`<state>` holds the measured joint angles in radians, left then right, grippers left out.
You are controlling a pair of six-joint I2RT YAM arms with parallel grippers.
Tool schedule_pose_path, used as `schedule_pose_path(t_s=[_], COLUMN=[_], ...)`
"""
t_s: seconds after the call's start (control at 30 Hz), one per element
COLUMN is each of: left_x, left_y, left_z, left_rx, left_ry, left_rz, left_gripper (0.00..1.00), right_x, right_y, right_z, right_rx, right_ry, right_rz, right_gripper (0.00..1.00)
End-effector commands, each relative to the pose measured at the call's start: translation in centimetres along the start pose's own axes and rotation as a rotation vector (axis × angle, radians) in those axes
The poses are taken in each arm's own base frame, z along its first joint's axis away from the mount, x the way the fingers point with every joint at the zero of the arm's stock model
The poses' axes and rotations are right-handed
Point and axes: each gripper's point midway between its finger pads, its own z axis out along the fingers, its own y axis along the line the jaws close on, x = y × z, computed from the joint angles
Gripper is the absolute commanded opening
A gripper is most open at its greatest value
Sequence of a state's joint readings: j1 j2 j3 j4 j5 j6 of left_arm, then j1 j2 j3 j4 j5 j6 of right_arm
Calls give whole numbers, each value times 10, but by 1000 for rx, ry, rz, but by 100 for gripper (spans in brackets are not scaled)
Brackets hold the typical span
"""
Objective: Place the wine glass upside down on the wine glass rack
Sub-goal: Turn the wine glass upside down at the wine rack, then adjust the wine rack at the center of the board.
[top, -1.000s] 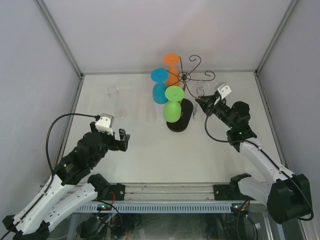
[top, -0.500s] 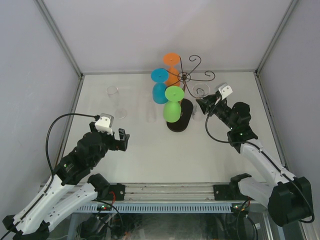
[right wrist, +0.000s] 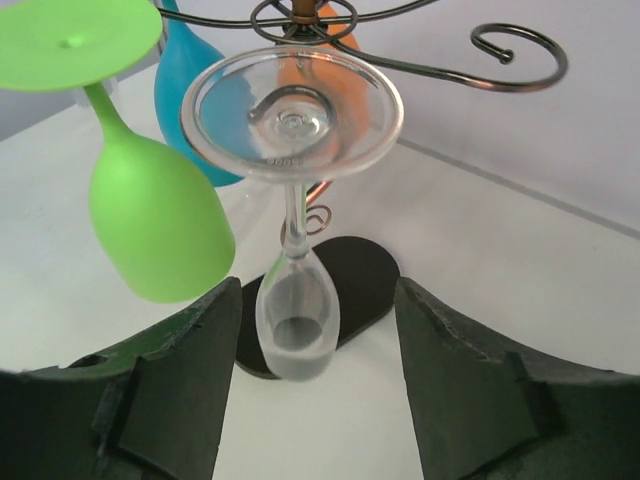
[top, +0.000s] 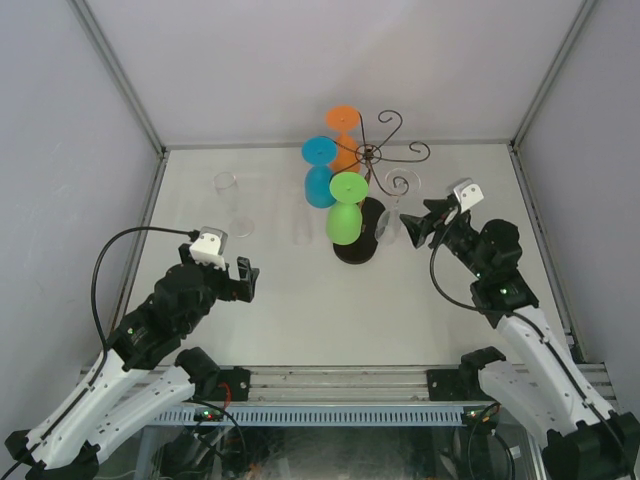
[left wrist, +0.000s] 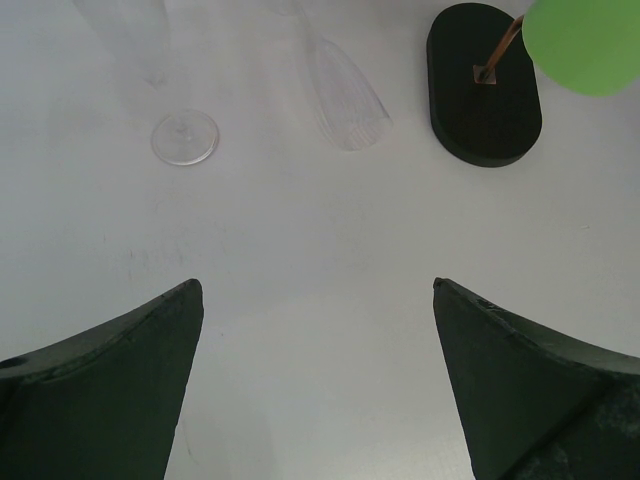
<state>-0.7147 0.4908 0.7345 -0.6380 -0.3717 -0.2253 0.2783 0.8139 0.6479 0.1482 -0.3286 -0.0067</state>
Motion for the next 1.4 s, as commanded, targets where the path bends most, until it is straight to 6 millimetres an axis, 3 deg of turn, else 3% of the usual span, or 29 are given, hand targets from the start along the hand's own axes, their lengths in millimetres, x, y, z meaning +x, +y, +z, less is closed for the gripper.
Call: schedule_pose_path(t_s=[0.0, 0.23, 0.37, 0.67, 0.8, 0.93, 1.07, 1.37], left_x=[-4, -4, -4, -4, -5, -5, -4, -4], left_y=[1, 1, 1, -2, -2, -3, -4, -4], left_z=[2, 1, 2, 1, 0, 0, 1, 0], left_rx=[-8, -4, -3, 14, 16, 21, 28, 25], left_ry=[-18, -20, -17, -22, -24, -25, -21, -21], left_rz=[4, 1, 2, -1, -2, -3, 1, 3], left_gripper=[100, 100, 100, 100, 100, 100, 100, 100], right_x=[-5, -42, -93, -173, -200, -210, -212, -183], right_y=[-3, -1, 11, 6, 19, 41, 48, 45], right_z=[-25, -59, -67, -55, -42, -28, -9, 41], right_rx=[73, 109, 47, 48, -51, -224, -330, -500], right_ry=[8, -24, -88, -193, -222, -228, -191, -34], right_rz=[15, -47, -110, -218, -259, -333, -386, -432], right_gripper=[63, 65, 64, 64, 65, 65, 66, 66])
